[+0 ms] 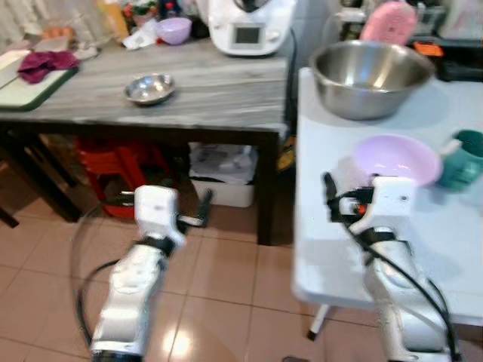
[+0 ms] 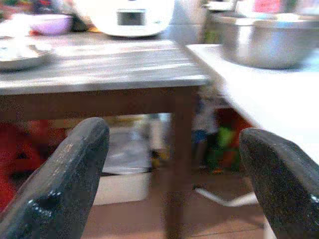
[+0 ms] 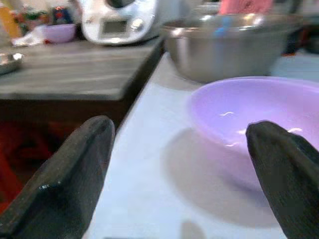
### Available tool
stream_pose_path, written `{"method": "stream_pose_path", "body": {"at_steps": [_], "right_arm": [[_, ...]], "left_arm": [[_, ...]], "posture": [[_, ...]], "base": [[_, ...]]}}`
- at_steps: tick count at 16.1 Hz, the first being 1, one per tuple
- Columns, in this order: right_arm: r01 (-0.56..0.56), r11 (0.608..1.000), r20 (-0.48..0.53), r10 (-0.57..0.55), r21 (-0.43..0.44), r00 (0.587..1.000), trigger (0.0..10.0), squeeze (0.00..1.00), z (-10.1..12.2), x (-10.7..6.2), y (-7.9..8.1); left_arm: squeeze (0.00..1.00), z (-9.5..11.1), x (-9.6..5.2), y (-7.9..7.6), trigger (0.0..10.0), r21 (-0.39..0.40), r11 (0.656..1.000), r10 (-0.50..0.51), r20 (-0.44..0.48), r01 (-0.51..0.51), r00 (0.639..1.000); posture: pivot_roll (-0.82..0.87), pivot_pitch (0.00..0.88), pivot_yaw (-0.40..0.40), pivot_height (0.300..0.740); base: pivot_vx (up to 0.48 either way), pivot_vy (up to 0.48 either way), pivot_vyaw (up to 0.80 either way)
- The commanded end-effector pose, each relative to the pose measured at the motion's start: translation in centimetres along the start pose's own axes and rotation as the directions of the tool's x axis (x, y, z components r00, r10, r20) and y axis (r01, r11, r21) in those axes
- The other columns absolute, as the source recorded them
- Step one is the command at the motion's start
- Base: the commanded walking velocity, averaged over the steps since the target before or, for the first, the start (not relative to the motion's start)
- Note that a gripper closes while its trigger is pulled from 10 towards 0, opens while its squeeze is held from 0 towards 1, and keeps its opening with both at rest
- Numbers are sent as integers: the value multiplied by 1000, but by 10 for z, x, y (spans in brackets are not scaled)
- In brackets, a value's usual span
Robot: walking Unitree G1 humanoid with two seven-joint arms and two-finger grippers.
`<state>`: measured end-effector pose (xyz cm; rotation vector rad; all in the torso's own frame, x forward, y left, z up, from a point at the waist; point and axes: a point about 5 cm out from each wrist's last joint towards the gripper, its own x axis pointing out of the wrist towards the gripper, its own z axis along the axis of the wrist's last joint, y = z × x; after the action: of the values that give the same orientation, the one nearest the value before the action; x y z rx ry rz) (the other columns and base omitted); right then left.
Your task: Setting the table
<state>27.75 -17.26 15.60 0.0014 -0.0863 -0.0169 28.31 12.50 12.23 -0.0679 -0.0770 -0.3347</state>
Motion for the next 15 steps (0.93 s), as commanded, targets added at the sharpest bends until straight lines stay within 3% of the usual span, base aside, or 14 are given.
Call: {"method": "stream_pose_path", "body": {"at_steps": [1,7,10,12,15], "right_arm": [[-16,1000,28,16,7,999,10000,0,7,0,6],[10,999,57,-7,-42,998,10000,0,13,0,4],[3,985,31,2,-173,1000,10000,0,14,2,3],[-41,966,-6,41,-254,999,10000,0,16,7,3],[-101,931,-46,91,-351,995,10000,0,20,16,1]], "left_arm": [[0,1,-3,10,10000,24,1000,19,-3,-19,1000],[0,2,-4,6,10000,18,1000,-11,-4,11,1000],[0,2,-11,-7,10000,16,979,-202,-27,203,979],[0,-1,-17,-15,10000,63,945,-318,-62,321,946],[0,-3,-21,-20,10000,87,910,-398,-96,406,912]], "posture": [[-179,116,64,740],[-183,126,66,740],[-182,141,66,740],[-183,154,63,740],[-189,167,64,740]], "base": [[0,-281,0],[0,-48,0],[0,0,0],[0,0,0],[0,0,0]]}}
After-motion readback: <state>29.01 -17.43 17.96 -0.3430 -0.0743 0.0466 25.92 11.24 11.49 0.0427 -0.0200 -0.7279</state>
